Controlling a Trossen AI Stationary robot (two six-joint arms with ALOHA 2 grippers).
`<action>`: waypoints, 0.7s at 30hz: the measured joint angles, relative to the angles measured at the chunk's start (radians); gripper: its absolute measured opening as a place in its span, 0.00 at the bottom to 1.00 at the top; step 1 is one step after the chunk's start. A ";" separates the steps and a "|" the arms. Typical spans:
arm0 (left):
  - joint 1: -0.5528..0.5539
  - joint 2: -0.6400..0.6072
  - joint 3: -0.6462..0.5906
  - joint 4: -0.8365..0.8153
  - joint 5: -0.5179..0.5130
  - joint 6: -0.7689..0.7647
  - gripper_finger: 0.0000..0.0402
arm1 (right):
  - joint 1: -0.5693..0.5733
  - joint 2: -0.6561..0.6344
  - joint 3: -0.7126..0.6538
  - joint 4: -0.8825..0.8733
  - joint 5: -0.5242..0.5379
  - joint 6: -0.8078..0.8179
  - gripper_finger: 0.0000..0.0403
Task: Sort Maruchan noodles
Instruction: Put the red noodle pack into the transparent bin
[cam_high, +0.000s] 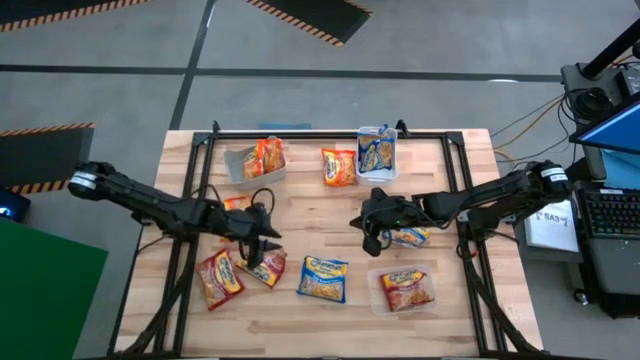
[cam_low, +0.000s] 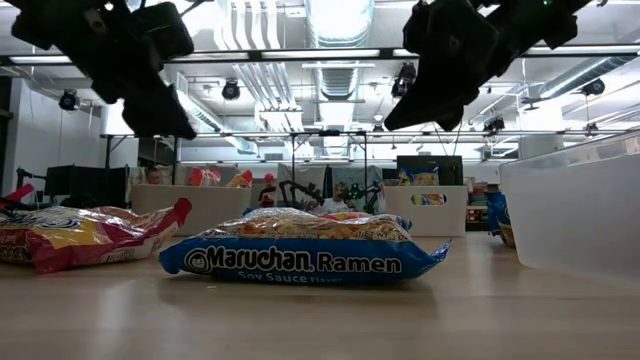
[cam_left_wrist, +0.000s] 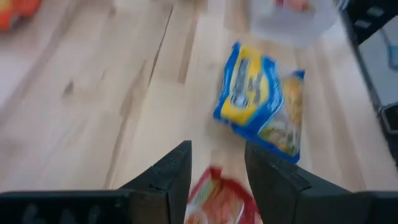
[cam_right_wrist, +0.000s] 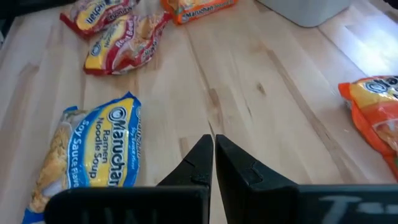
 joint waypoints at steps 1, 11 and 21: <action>-0.004 0.002 0.000 -0.014 0.000 -0.016 0.33 | 0.000 0.000 -0.003 0.002 0.000 0.003 0.02; -0.031 0.142 0.019 0.012 0.098 -0.030 0.40 | 0.000 0.003 -0.003 0.005 0.000 0.003 0.02; -0.031 0.290 0.060 -0.057 0.101 0.072 0.61 | 0.000 0.003 -0.006 0.010 -0.001 0.003 0.02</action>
